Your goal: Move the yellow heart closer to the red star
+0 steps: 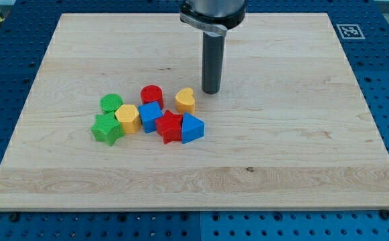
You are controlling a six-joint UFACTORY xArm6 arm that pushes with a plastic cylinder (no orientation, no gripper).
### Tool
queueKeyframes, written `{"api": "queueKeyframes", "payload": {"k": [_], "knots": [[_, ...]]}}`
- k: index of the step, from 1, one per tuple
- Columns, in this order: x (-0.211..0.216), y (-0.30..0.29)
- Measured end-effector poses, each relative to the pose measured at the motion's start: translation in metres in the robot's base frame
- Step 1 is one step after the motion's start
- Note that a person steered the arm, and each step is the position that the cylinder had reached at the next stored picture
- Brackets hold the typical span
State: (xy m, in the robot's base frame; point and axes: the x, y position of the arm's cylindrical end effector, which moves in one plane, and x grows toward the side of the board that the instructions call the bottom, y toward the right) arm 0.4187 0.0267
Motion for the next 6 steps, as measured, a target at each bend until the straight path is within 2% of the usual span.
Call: {"api": "queueKeyframes", "payload": {"k": [6], "knots": [[0.006, -0.039]]}}
